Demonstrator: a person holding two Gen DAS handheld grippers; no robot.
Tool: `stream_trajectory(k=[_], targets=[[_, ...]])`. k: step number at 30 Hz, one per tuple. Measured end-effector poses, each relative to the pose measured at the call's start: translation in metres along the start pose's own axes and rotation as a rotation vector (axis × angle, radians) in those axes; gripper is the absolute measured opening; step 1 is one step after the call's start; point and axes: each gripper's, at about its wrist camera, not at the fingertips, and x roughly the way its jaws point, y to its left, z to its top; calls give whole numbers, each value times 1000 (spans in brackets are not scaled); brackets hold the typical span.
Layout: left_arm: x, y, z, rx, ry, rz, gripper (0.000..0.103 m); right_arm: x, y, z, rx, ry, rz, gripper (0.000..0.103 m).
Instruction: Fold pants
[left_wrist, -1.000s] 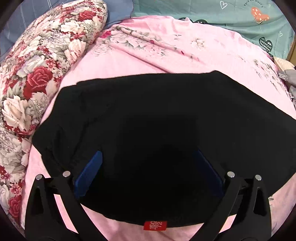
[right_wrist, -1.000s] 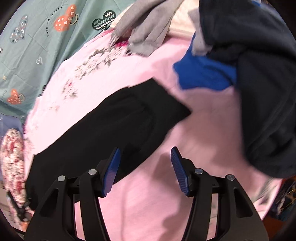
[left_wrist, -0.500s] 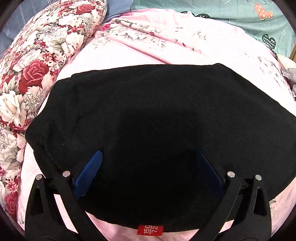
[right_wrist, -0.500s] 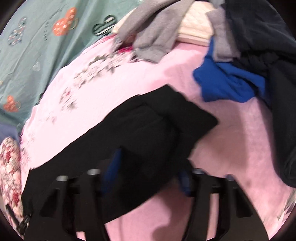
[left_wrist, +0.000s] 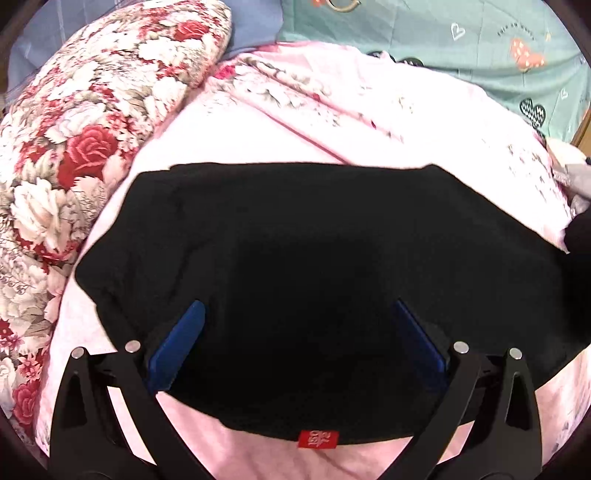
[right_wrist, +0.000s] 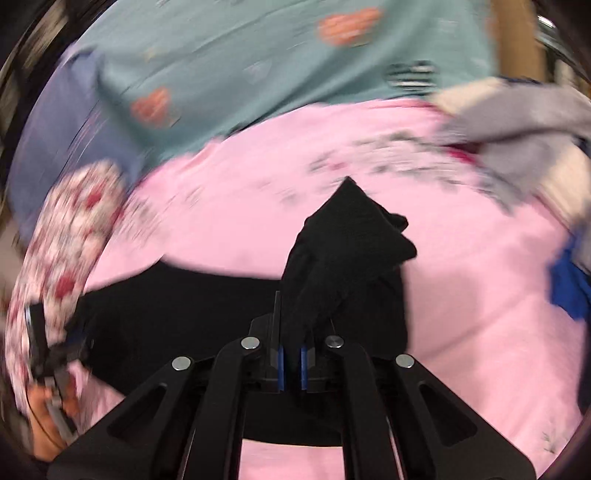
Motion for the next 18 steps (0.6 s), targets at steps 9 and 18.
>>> stream_trajectory(k=[9, 18], targets=[[-4, 10, -2, -16, 0, -2, 101, 93, 115, -53, -391, 305, 48, 55], [-1, -23, 5, 49, 5, -47, 101, 34, 27, -7, -175, 147, -86, 55]])
